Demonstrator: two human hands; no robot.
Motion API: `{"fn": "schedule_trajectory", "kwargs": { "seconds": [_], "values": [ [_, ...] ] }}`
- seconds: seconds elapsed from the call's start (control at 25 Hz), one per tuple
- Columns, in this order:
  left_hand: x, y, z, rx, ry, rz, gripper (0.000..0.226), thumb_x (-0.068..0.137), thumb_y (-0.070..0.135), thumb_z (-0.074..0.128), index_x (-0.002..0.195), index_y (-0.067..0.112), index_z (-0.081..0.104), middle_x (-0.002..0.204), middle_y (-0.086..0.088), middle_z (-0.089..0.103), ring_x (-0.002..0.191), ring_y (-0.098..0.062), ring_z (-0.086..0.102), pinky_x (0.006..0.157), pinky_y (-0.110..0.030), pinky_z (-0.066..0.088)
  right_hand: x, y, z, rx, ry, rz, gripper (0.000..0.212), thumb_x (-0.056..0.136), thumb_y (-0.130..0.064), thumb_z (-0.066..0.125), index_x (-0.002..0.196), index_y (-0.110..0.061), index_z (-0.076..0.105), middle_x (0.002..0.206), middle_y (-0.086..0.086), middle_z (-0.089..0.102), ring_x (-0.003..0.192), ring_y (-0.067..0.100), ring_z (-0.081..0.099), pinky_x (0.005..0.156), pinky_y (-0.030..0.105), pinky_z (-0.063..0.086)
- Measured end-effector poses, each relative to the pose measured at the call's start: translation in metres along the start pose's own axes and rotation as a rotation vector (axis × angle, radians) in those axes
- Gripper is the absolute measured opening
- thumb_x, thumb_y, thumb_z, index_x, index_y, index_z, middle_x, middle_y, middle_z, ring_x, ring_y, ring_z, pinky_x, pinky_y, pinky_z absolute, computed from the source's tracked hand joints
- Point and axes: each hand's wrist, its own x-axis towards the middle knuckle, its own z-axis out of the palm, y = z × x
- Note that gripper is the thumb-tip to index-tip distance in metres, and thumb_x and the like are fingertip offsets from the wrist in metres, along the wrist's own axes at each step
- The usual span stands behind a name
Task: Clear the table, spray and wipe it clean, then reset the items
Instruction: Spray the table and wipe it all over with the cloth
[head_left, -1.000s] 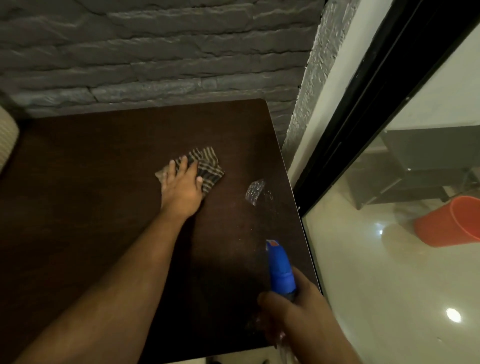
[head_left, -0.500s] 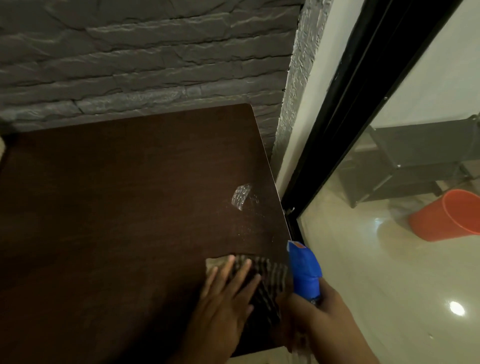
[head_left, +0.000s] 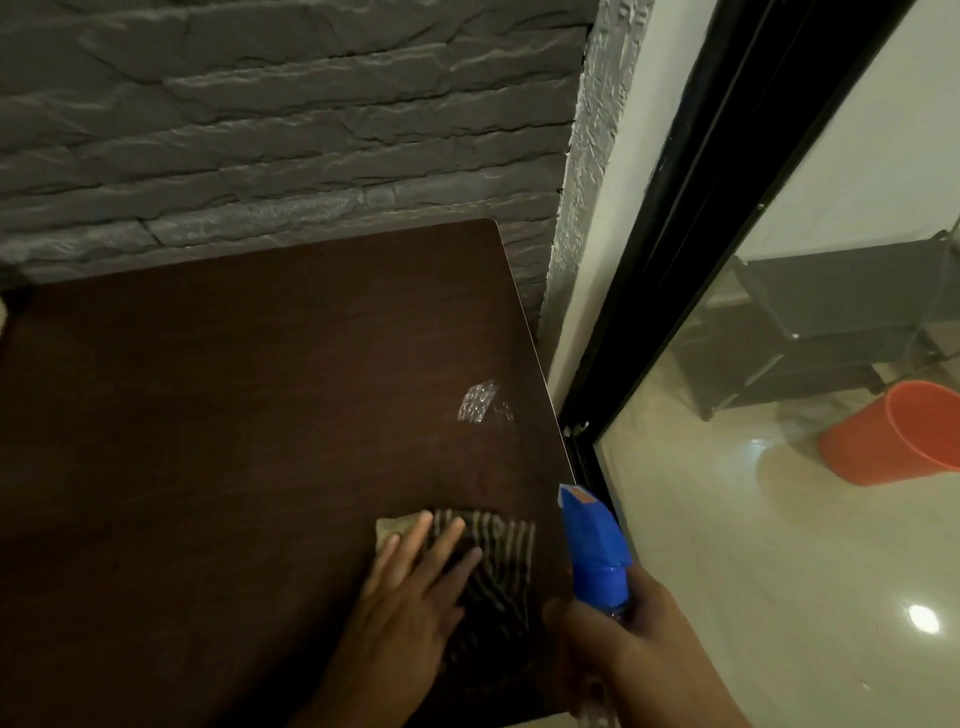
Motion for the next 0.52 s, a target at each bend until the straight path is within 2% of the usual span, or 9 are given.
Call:
{"fn": "schedule_trajectory", "kwargs": {
  "seconds": [0.08, 0.12, 0.2, 0.28, 0.4, 0.52],
  "values": [
    [0.016, -0.008, -0.002, 0.026, -0.048, 0.153, 0.053, 0.088, 0.041, 0.041, 0.140, 0.037, 0.041, 0.155, 0.010, 0.031, 0.147, -0.017, 0.017, 0.114, -0.039, 0.018, 0.005, 0.000, 0.004, 0.013, -0.026, 0.012, 0.051, 0.042, -0.028, 0.072, 0.092, -0.018, 0.063, 0.061, 0.005, 0.066, 0.054, 0.015, 0.063, 0.053, 0.024, 0.047],
    [0.036, -0.021, -0.008, 0.033, -0.007, 0.122, 0.051, 0.091, 0.040, 0.039, 0.142, 0.037, 0.040, 0.156, 0.011, 0.029, 0.147, -0.015, 0.014, 0.117, -0.036, 0.015, 0.007, -0.002, 0.006, 0.021, -0.039, 0.025, 0.050, 0.044, -0.027, 0.072, 0.093, -0.018, 0.063, 0.060, 0.004, 0.065, 0.054, 0.015, 0.063, 0.052, 0.022, 0.047],
    [0.076, -0.062, -0.020, -0.038, 0.096, -0.157, 0.051, 0.095, 0.039, 0.032, 0.145, 0.031, 0.039, 0.157, 0.007, 0.027, 0.148, -0.013, 0.009, 0.118, -0.033, 0.012, 0.013, -0.009, 0.010, 0.005, -0.078, 0.043, 0.048, 0.049, -0.024, 0.070, 0.097, -0.019, 0.061, 0.057, 0.002, 0.063, 0.050, 0.014, 0.061, 0.049, 0.020, 0.047],
    [0.089, -0.111, -0.032, -0.046, 0.142, -0.423, 0.051, 0.097, 0.037, 0.032, 0.144, 0.021, 0.042, 0.156, -0.002, 0.031, 0.148, -0.022, 0.016, 0.116, -0.042, 0.019, 0.017, -0.017, 0.013, -0.042, -0.102, 0.002, 0.048, 0.051, -0.026, 0.068, 0.098, -0.022, 0.060, 0.061, 0.001, 0.063, 0.048, 0.010, 0.060, 0.047, 0.016, 0.046],
    [0.084, -0.156, -0.046, 0.003, 0.139, -0.586, 0.046, 0.101, 0.028, 0.041, 0.145, 0.013, 0.041, 0.156, -0.011, 0.031, 0.145, -0.033, 0.020, 0.116, -0.050, 0.022, 0.026, -0.028, 0.016, -0.118, -0.066, -0.059, 0.042, 0.052, -0.031, 0.066, 0.093, -0.028, 0.060, 0.061, -0.002, 0.063, 0.049, 0.008, 0.060, 0.049, 0.016, 0.048],
    [0.112, -0.156, -0.052, -0.013, 0.149, -0.698, 0.049, 0.102, 0.032, 0.036, 0.149, 0.018, 0.032, 0.160, -0.006, 0.021, 0.148, -0.030, 0.010, 0.118, -0.049, 0.016, 0.037, -0.031, 0.025, -0.189, -0.041, -0.082, 0.040, 0.052, -0.036, 0.067, 0.091, -0.033, 0.058, 0.070, 0.003, 0.066, 0.057, 0.014, 0.063, 0.064, 0.033, 0.057]
  ]
}}
